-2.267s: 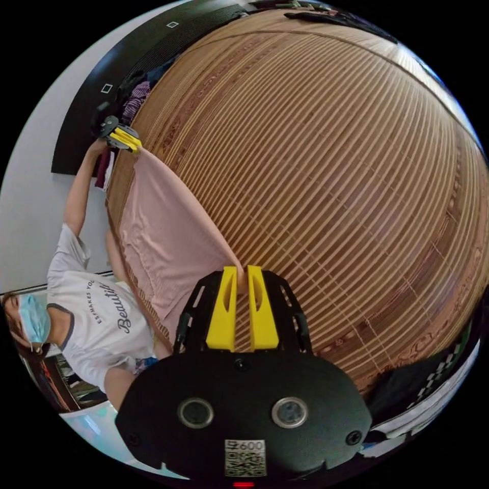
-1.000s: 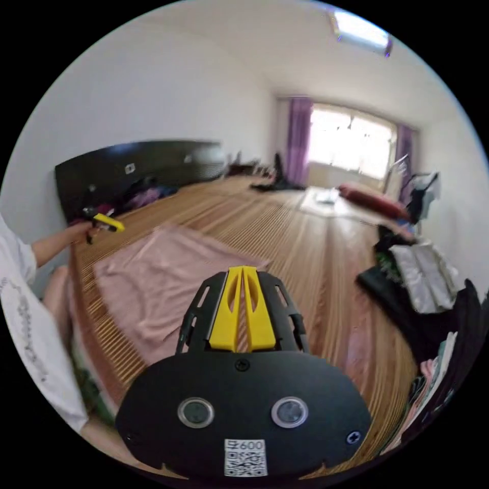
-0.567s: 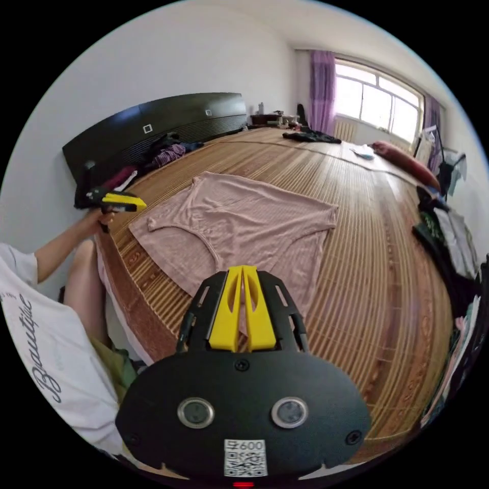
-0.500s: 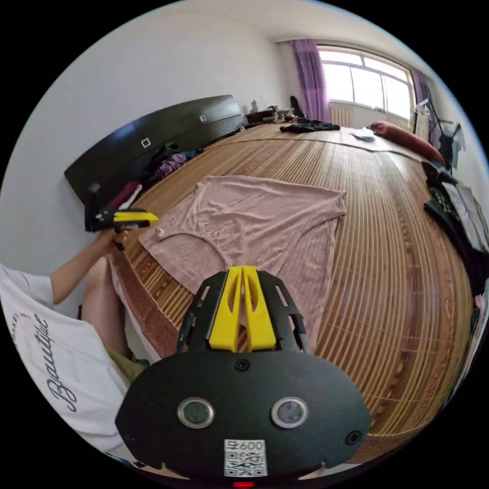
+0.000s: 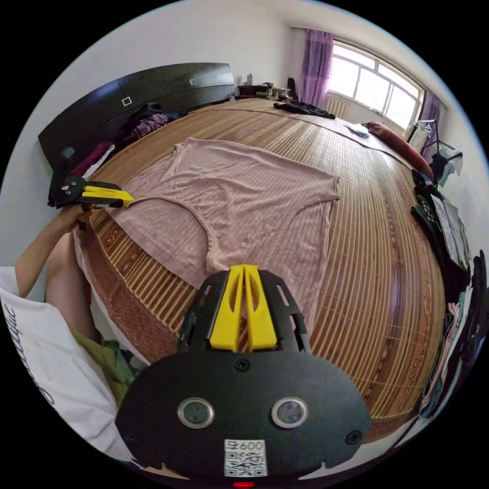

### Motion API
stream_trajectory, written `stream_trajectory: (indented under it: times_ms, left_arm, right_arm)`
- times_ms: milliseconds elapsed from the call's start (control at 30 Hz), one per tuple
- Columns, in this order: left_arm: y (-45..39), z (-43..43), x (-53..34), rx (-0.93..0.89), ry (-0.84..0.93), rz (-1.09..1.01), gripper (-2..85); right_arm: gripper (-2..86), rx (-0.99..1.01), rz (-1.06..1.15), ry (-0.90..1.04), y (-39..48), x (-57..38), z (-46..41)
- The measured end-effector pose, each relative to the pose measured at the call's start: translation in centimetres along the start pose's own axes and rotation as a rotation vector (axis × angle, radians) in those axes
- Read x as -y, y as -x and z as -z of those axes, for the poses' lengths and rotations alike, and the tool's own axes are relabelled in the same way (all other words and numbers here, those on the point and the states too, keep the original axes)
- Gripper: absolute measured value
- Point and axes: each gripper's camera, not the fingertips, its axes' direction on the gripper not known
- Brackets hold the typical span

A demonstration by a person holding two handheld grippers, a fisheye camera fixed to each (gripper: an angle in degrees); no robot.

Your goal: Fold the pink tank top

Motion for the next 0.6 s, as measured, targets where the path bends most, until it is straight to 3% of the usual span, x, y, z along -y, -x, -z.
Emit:
stream_trajectory:
  times_ms: [233, 400, 600]
  left_arm:
    - [-2.1, 2.5, -2.5, -0.093, -0.005, 0.064, 0.2]
    - [-5.1, 5.3, -4.1, -0.050, -0.017, 0.062, 0.3]
    - [-4.2, 9.1, -6.0, -0.171, -0.134, 0.161, 1.9]
  right_arm:
    - [-0.9, -0.017, 0.049, 0.033, -4.8, -9.0, -0.4]
    - [-0.8, -0.024, 0.076, 0.056, -8.1, -16.3, -0.4]
    - [-0.6, -0.191, 0.219, -0.038, -10.9, -26.2, -1.2]
